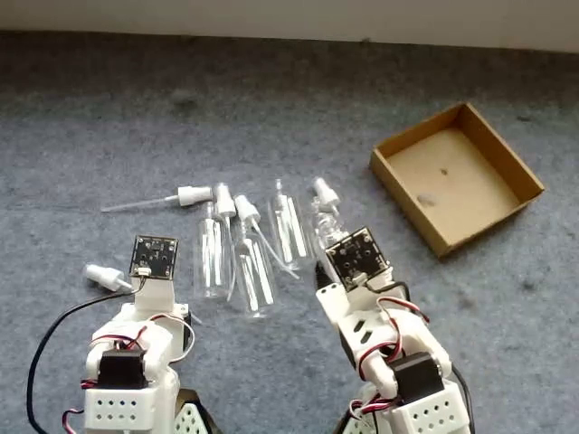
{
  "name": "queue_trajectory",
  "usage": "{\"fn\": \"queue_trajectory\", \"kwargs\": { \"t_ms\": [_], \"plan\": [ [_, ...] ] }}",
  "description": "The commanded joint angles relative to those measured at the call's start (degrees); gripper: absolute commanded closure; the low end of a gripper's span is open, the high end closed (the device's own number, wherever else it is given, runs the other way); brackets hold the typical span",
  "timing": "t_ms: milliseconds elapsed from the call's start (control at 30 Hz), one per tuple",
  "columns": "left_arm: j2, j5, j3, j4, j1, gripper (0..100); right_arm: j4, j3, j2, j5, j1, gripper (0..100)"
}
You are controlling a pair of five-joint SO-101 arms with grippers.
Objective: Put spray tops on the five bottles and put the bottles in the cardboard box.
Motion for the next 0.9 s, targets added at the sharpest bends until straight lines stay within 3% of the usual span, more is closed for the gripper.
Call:
{"fn": "queue_trajectory", "kwargs": {
  "t_ms": [0,400,667,867],
  "plan": [
    [-0.22,0.62,1.10,-0.44,-0.66,100,-4.44,2.59,-4.62,-5.36,-0.66,84.1],
    [-0.22,0.62,1.10,-0.44,-0.66,100,-4.79,10.86,-8.75,-6.51,-0.40,84.1],
    [-0.22,0.62,1.10,-0.44,-0.66,100,-4.88,10.77,-8.75,-6.51,8.57,84.1],
    [-0.22,0.62,1.10,-0.44,-0.66,100,-4.88,10.77,-8.75,-6.59,9.01,84.1]
  ]
}}
